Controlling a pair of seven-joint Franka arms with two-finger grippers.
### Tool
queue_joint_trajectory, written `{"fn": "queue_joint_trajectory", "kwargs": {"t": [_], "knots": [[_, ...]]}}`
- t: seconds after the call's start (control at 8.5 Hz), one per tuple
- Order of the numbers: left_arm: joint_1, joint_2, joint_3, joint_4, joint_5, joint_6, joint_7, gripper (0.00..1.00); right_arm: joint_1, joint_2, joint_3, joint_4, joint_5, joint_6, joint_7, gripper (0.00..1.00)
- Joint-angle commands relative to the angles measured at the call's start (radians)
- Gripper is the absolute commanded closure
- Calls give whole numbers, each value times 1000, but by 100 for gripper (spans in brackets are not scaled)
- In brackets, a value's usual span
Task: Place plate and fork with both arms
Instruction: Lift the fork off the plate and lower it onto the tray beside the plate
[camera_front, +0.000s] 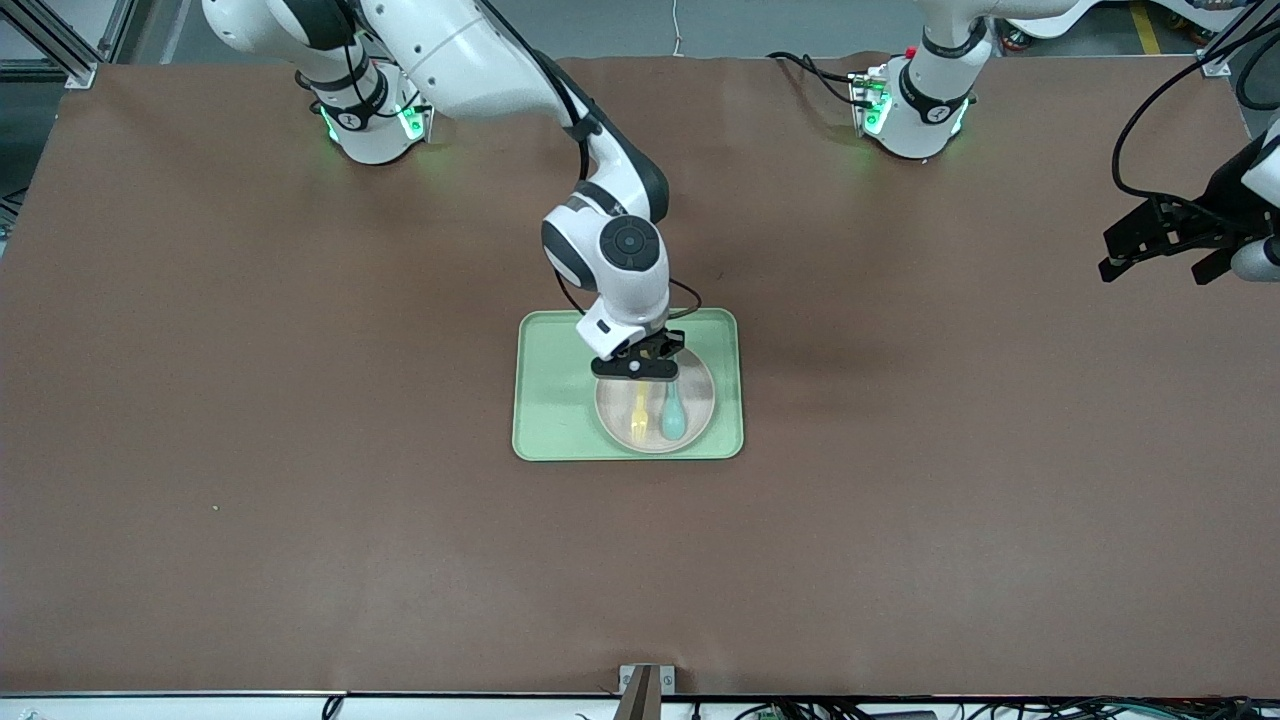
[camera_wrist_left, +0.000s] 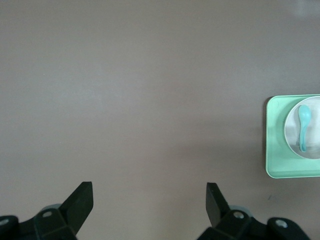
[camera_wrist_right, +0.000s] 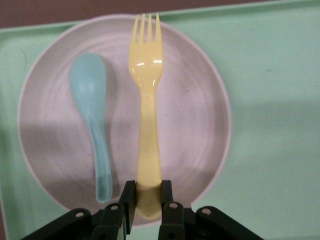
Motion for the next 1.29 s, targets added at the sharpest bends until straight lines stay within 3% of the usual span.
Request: {"fn": "queue_joint_trajectory", "kwargs": {"t": [0.0, 0.35, 0.59, 1.06, 1.18], "knots": [[-4, 6, -9, 25, 24, 2, -9, 0, -70, -139, 15, -113, 1, -39, 1, 99], [-1, 3, -24, 2, 24, 55, -11, 1, -185, -161, 23, -242, 31, -24, -109, 100], [2, -3, -26, -6, 23, 60, -9, 0, -189, -158, 23, -274, 73, -4, -180, 100], [10, -8, -26, -7, 23, 57, -9, 1, -173, -146, 40, -348, 73, 99, -188, 96], [10, -8, -24, -9, 23, 55, -9, 0, -175, -145, 50, -348, 73, 92, -196, 37]]}}
